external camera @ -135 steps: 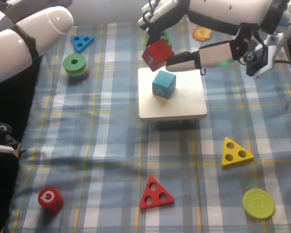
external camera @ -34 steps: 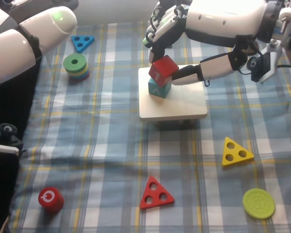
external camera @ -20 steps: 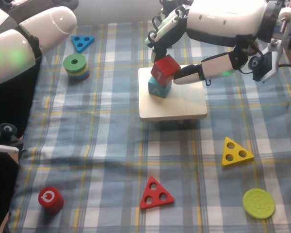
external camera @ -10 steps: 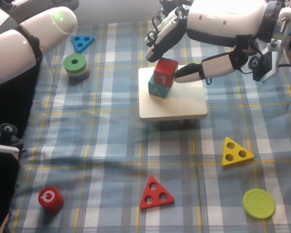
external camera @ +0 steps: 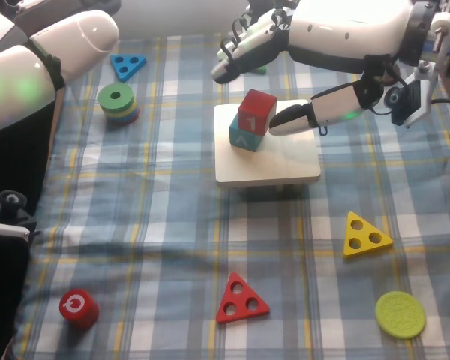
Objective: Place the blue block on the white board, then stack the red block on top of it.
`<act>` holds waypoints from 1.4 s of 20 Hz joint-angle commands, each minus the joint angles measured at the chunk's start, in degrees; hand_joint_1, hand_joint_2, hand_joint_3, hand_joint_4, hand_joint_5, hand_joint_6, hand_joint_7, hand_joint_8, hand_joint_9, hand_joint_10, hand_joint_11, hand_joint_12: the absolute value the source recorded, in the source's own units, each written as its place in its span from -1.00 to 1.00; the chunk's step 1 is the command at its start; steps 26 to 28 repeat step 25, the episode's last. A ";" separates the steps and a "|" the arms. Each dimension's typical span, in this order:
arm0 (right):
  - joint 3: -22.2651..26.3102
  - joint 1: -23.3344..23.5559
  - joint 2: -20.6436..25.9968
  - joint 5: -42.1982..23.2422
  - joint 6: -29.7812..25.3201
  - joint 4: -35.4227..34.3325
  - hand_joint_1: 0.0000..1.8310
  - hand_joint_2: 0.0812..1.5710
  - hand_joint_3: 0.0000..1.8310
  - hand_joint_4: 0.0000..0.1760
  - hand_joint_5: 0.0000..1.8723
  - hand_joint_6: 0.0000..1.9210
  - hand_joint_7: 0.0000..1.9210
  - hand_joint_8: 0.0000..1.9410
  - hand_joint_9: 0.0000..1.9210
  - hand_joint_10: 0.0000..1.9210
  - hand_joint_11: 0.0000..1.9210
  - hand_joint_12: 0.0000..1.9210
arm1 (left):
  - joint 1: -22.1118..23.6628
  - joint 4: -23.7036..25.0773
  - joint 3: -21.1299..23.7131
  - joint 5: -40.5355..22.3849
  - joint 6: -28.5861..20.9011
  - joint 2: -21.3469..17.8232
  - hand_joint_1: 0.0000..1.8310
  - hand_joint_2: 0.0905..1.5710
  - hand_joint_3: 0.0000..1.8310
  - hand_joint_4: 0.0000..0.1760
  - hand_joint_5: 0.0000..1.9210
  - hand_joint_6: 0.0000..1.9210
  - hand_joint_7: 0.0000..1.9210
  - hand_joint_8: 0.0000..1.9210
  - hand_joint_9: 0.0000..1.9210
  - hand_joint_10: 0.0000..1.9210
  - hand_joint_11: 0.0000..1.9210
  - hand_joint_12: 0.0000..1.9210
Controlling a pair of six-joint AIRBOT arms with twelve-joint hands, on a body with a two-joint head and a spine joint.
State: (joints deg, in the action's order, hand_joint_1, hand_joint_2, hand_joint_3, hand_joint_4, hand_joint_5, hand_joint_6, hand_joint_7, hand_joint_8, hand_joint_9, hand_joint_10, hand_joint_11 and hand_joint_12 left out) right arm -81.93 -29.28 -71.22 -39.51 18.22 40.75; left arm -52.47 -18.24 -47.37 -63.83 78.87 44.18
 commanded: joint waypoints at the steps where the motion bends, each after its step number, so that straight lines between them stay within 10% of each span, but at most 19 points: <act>1: -0.04 0.87 -0.36 -5.10 -0.01 -2.34 0.07 0.17 -1.00 -0.43 -0.47 -1.00 -0.40 -1.00 -0.36 -1.00 -0.88 0.07 | 0.74 0.81 -0.38 -7.13 -0.71 0.36 -1.00 0.60 -1.00 -0.03 -0.67 -1.00 -0.64 -1.00 -0.70 -1.00 -1.00 -0.15; 5: -0.01 0.87 -0.21 -5.11 -0.01 -2.34 0.07 0.14 -1.00 -0.28 -0.64 -1.00 -0.55 -1.00 -0.52 -1.00 -1.00 0.01 | 0.74 0.81 -0.44 -7.13 -0.71 0.44 -1.00 0.61 -1.00 -0.05 -0.66 -1.00 -0.63 -1.00 -0.70 -1.00 -1.00 -0.17; 6: 0.06 0.87 -0.05 -5.12 -0.01 -2.34 0.08 0.12 -1.00 0.09 -0.75 -1.00 -0.66 -1.00 -0.63 -1.00 -1.00 -0.12 | 0.74 0.81 -0.44 -7.13 -0.71 0.45 -1.00 0.60 -1.00 -0.11 -0.66 -1.00 -0.63 -1.00 -0.70 -1.00 -1.00 -0.17; 9: 0.50 0.88 0.61 -5.42 -0.01 -2.36 0.06 0.08 -1.00 0.33 -0.83 -1.00 -0.72 -1.00 -0.67 -1.00 -1.00 -0.10 | 0.74 0.80 -0.48 -7.14 -0.71 0.52 -1.00 0.59 -1.00 -0.06 -0.67 -1.00 -0.63 -1.00 -0.71 -1.00 -1.00 -0.19; 14: 1.91 0.88 3.23 -9.11 -0.01 -5.89 -0.07 0.08 -1.00 0.68 -0.98 -1.00 -0.89 -0.99 -0.89 -0.99 -1.00 -0.67 | 0.49 1.32 -1.67 -7.83 -5.51 0.75 -1.00 0.56 -1.00 -0.06 -0.68 -1.00 -0.63 -1.00 -0.68 -1.00 -1.00 -0.22; 16: 3.69 -0.58 6.21 -13.07 0.47 -9.79 -0.12 0.10 -0.99 0.37 -0.99 -1.00 -0.91 -1.00 -0.93 -0.99 -1.00 -0.87 | 0.38 2.24 -2.58 -8.75 -9.43 0.79 -1.00 0.56 -1.00 -0.25 -0.68 -1.00 -0.66 -1.00 -0.71 -1.00 -1.00 -0.32; 18: 6.98 -5.32 10.71 -19.24 4.57 -17.90 -0.21 0.14 -0.99 0.00 -1.00 -1.00 -1.00 -1.00 -1.00 -1.00 -1.00 -1.00 | 0.26 2.91 -2.67 -9.90 -10.62 0.39 -1.00 0.52 -1.00 0.20 -0.69 -1.00 -0.69 -1.00 -0.77 -1.00 -1.00 -0.48; 22: 12.49 -14.28 16.93 -32.74 10.28 -30.50 -0.39 0.27 -0.99 0.09 -1.00 -1.00 -0.94 -0.99 -0.97 -0.99 -1.00 -1.00 | -1.13 4.79 -2.84 -14.11 -17.02 -1.05 -0.87 0.46 -1.00 0.27 -0.77 -1.00 -0.69 -1.00 -0.77 -1.00 -1.00 -0.54; 23: 14.10 -16.88 18.19 -36.79 11.92 -33.48 -0.39 0.40 -0.99 -0.12 -0.95 -1.00 -0.89 -0.99 -0.93 -0.99 -1.00 -1.00 | -1.75 5.23 -2.97 -16.34 -19.46 -1.39 -0.83 0.42 -1.00 0.26 -0.83 -1.00 -0.66 -1.00 -0.74 -0.99 -1.00 -0.48; 24: 15.52 -19.83 19.04 -41.92 13.12 -36.74 -0.39 0.51 -0.99 -0.81 -0.86 -0.99 -0.77 -0.99 -0.83 -0.98 -0.91 -0.95 | -2.47 5.66 -2.99 -19.01 -21.57 -1.85 -0.76 0.41 -1.00 0.20 -0.89 -1.00 -0.61 -0.99 -0.67 -0.99 -1.00 -0.24; 28: 16.71 -22.16 19.59 -46.48 14.81 -39.46 -0.50 0.54 -0.99 -0.93 -0.85 -0.99 -0.71 -0.98 -0.76 -0.97 -0.83 -0.91 | -2.99 6.12 -3.02 -20.85 -22.99 -2.08 -0.75 0.41 -1.00 0.08 -0.95 -1.00 -0.58 -0.99 -0.64 -0.99 -1.00 -0.06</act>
